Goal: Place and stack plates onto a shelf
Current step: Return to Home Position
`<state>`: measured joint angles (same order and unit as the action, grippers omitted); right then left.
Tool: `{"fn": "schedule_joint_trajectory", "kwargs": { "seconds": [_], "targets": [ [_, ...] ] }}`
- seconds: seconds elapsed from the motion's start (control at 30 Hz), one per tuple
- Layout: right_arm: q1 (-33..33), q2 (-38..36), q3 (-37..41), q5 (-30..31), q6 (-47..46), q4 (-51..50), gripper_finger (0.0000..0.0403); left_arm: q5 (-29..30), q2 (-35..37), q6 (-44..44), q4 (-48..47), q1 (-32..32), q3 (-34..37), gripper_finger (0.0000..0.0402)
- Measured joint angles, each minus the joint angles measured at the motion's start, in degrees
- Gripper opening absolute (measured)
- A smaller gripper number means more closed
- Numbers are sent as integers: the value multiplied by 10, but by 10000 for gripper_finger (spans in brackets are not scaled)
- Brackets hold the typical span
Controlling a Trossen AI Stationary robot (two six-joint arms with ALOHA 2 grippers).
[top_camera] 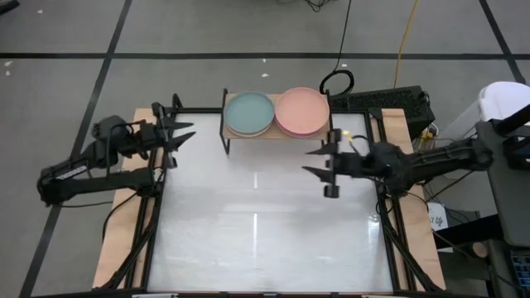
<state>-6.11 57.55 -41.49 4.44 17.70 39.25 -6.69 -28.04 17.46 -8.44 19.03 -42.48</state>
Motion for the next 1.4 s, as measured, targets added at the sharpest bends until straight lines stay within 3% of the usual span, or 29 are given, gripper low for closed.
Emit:
{"fn": "schedule_joint_trajectory", "kwargs": {
  "seconds": [0.23, 0.5, 0.67, 0.87, 1.0, 1.23, 1.4],
  "targets": [
    [0, -130, 230, 3, -19, 238, 155, -13, 40, -16, -4, 0, 63, 115],
    [0, -282, 375, 33, -44, 291, 155, -13, 95, -30, -38, 0, 99, 115],
    [0, -346, 402, 33, -48, 259, 155, -13, 173, -48, -43, 0, 121, 115],
    [1, -358, 400, 33, -45, 184, 155, -13, 274, -77, -43, 0, 189, 115],
    [1, -357, 401, 46, -56, 123, 155, -30, 277, -103, -23, 0, 231, 115],
    [1, -357, 401, 121, -104, -1, 155, -58, 267, -132, 112, 0, 308, 115],
    [1, -358, 402, 122, -132, -44, 155, -68, 266, -143, 150, 0, 354, 115]
  ]
}}
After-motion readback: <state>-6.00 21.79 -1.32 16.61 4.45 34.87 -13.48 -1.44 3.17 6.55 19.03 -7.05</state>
